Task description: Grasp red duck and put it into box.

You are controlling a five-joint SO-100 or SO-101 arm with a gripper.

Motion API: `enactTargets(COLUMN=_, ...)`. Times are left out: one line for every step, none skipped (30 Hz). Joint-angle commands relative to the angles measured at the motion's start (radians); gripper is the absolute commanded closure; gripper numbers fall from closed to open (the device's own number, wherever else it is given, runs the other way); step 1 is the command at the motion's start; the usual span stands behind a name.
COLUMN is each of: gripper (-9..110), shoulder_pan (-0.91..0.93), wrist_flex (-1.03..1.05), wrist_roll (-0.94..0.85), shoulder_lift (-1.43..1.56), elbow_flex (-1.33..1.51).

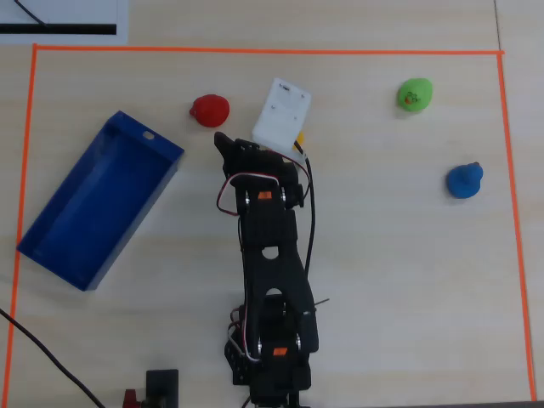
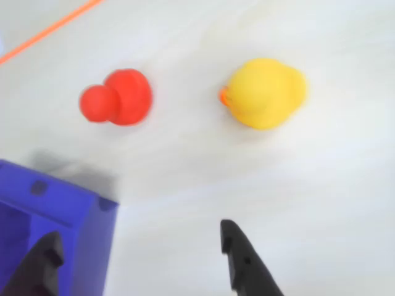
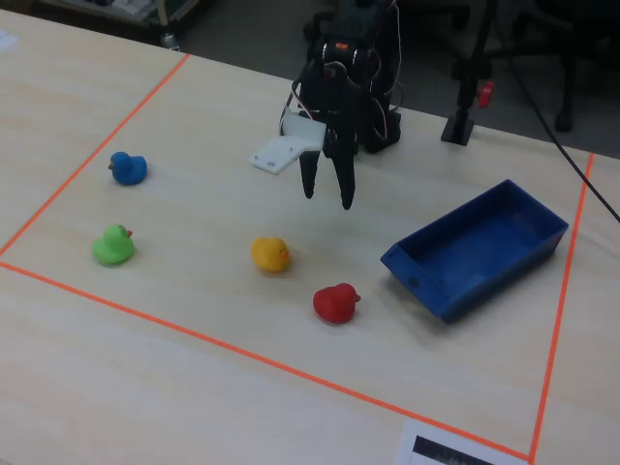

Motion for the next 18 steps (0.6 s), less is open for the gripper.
enactTargets(gripper=66, shoulder_pan=-0.051, wrist_flex=-0.02, wrist_roll=0.041, shoulder_lift=-0.152, elbow_flex=-0.146)
enactTargets(gripper=66, shoulder_pan=-0.066, wrist_flex=-0.008, wrist_roll=0.055, shoulder_lift=-0.192, elbow_flex=-0.19)
enactTargets(gripper=66, shoulder_pan=-0.08, wrist_flex=0.006, wrist_roll=0.069, shoulder_lift=-0.229, elbow_flex=-0.236)
enactTargets(gripper=66, shoulder_pan=-0.095, wrist_flex=0.017, wrist_roll=0.08, shoulder_lift=-0.262, elbow_flex=-0.281)
enactTargets(gripper=66, shoulder_pan=-0.107, wrist_flex=0.028, wrist_roll=0.086, shoulder_lift=-0.291, elbow_flex=-0.319)
enactTargets(gripper=66, shoulder_pan=-0.121, wrist_flex=0.035, wrist_roll=0.089, shoulder_lift=-0.318, elbow_flex=-0.35)
enactTargets(gripper=66, shoulder_pan=-0.133, wrist_flex=0.038, wrist_roll=0.092, shoulder_lift=-0.341, elbow_flex=-0.376)
enactTargets(gripper=66, shoulder_pan=-0.143, wrist_flex=0.04, wrist_roll=0.094, shoulder_lift=-0.362, elbow_flex=-0.397)
enactTargets(gripper=66, shoulder_pan=-0.152, wrist_flex=0.04, wrist_roll=0.094, shoulder_lift=-0.38, elbow_flex=-0.414)
enactTargets(gripper=66, shoulder_pan=-0.16, wrist_flex=0.04, wrist_roll=0.089, shoulder_lift=-0.4, elbow_flex=-0.428)
enactTargets(gripper=66, shoulder_pan=-0.167, wrist_flex=0.035, wrist_roll=0.086, shoulder_lift=-0.417, elbow_flex=-0.437)
enactTargets(gripper=66, shoulder_pan=-0.173, wrist_flex=0.028, wrist_roll=0.084, shoulder_lift=-0.433, elbow_flex=-0.446)
enactTargets(gripper=66, shoulder_pan=-0.179, wrist_flex=0.018, wrist_roll=0.08, shoulder_lift=-0.449, elbow_flex=-0.456)
enactTargets(gripper=66, shoulder_pan=-0.184, wrist_flex=0.012, wrist_roll=0.077, shoulder_lift=-0.468, elbow_flex=-0.468)
enactTargets(gripper=67, shoulder_pan=-0.189, wrist_flex=0.011, wrist_roll=0.075, shoulder_lift=-0.489, elbow_flex=-0.485)
enactTargets(gripper=67, shoulder_pan=-0.192, wrist_flex=0.009, wrist_roll=0.072, shoulder_lift=-0.509, elbow_flex=-0.508)
enactTargets(gripper=67, shoulder_pan=-0.193, wrist_flex=0.009, wrist_roll=0.069, shoulder_lift=-0.534, elbow_flex=-0.532)
enactTargets(gripper=67, shoulder_pan=-0.193, wrist_flex=0.008, wrist_roll=0.066, shoulder_lift=-0.554, elbow_flex=-0.557)
